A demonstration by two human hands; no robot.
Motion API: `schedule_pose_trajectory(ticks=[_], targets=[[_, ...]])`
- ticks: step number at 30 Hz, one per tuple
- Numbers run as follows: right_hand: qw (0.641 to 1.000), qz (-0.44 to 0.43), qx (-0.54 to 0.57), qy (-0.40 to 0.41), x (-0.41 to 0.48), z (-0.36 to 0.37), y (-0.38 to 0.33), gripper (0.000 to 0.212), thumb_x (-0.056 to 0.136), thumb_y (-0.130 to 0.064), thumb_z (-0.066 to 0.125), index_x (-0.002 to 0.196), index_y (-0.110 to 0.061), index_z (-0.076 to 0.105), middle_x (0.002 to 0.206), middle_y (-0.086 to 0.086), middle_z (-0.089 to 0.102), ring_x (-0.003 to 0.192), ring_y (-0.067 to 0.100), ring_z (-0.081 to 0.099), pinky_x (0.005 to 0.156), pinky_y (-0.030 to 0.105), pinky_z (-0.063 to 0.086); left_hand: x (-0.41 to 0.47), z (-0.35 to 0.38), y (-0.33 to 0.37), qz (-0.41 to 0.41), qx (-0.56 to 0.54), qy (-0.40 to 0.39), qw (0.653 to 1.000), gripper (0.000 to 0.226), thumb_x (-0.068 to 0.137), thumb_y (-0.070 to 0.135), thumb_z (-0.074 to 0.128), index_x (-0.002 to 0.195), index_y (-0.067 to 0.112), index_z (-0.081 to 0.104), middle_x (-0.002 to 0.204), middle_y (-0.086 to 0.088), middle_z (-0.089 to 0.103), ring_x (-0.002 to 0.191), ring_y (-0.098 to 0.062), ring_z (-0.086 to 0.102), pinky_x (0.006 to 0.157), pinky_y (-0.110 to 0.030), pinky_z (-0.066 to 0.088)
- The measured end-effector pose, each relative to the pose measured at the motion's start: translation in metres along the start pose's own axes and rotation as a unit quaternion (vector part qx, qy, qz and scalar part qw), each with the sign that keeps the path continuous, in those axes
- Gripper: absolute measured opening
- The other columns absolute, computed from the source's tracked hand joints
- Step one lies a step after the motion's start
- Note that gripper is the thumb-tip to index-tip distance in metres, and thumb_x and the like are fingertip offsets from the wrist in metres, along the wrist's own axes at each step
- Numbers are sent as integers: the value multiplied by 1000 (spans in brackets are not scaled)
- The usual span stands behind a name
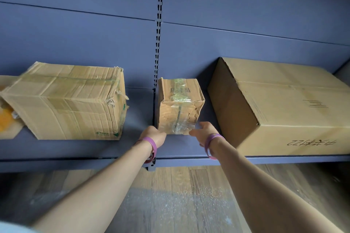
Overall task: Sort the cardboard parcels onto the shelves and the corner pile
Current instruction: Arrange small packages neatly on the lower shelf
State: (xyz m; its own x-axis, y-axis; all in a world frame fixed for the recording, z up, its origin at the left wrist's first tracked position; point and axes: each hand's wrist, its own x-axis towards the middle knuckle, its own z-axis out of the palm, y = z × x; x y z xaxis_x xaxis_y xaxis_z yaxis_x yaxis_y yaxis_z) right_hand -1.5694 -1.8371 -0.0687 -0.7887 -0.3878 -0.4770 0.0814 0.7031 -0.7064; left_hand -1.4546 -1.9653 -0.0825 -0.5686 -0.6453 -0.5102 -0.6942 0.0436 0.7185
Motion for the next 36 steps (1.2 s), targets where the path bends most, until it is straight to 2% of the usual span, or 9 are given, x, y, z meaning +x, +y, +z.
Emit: schedule_pose_trajectory(ticks=[4, 8, 10, 12, 15, 20, 24, 29, 36], targets=[[1000, 3, -6, 26, -27, -4, -9, 62, 93, -16, 61, 149, -9, 35, 131, 8, 50, 105, 22, 50, 101, 39, 48, -24, 3, 18, 33, -24, -122, 992, 14, 98, 17, 48, 105, 14, 59, 109, -8, 67, 89, -23, 63, 79, -30, 52], [998, -37, -30, 48, -51, -15, -18, 24, 92, -15, 64, 114, -8, 60, 98, 8, 55, 85, 23, 54, 78, 33, 45, -41, 18, 41, 118, -77, -142, 980, 15, 98, 19, 49, 97, 18, 64, 103, -8, 65, 93, -25, 64, 86, -34, 52], [994, -71, -10, 79, -63, -27, -22, 33, 92, -13, 65, 123, -4, 60, 110, 11, 63, 92, 23, 57, 77, 29, 44, -47, 26, 55, 163, -113, -123, 972, 19, 98, 17, 50, 109, 18, 66, 109, -9, 67, 101, -26, 64, 92, -35, 51], [987, -102, 5, 123, -80, -41, -25, 43, 92, -10, 64, 134, -6, 57, 129, 9, 62, 115, 23, 59, 92, 28, 47, -56, 34, 68, 186, -157, -114, 963, 24, 97, 15, 52, 116, 19, 66, 119, -8, 67, 112, -27, 63, 101, -40, 50], [977, -133, 17, 169, -100, -65, -22, 38, 90, -4, 62, 128, -4, 61, 126, 9, 65, 119, 22, 60, 100, 27, 46, -71, 50, 86, 199, -207, -122, 950, 24, 96, 16, 56, 117, 19, 66, 119, -8, 68, 110, -24, 63, 103, -42, 49], [970, -140, 21, 196, -110, -116, -7, 39, 90, -2, 59, 129, -8, 60, 121, 3, 64, 101, 12, 58, 67, 6, 45, -90, 73, 105, 234, -208, -153, 937, 29, 95, 20, 59, 123, 20, 64, 112, 0, 63, 102, -13, 57, 95, -28, 46], [962, -154, 46, 223, -98, -155, 13, 39, 89, -1, 58, 126, -13, 63, 129, 5, 62, 117, 16, 59, 87, 21, 44, -98, 89, 123, 241, -207, -118, 941, 37, 95, 24, 60, 132, 20, 60, 130, 1, 58, 114, -10, 53, 91, -19, 34], [954, -191, 57, 225, -79, -215, 52, 33, 90, -4, 56, 118, -18, 66, 125, 5, 65, 116, 18, 61, 98, 30, 48, -108, 130, 140, 220, -174, -69, 957, 55, 95, 32, 61, 147, 22, 43, 151, -6, 42, 139, -17, 40, 98, -20, 28], [961, -219, 15, 170, -39, -315, 109, 33, 93, -12, 56, 125, -16, 64, 130, 3, 64, 115, 18, 61, 92, 22, 44, -126, 188, 177, 245, -101, 47, 963, 48, 98, 34, 58, 144, 27, 48, 151, 0, 41, 138, -20, 40, 111, -35, 35]])
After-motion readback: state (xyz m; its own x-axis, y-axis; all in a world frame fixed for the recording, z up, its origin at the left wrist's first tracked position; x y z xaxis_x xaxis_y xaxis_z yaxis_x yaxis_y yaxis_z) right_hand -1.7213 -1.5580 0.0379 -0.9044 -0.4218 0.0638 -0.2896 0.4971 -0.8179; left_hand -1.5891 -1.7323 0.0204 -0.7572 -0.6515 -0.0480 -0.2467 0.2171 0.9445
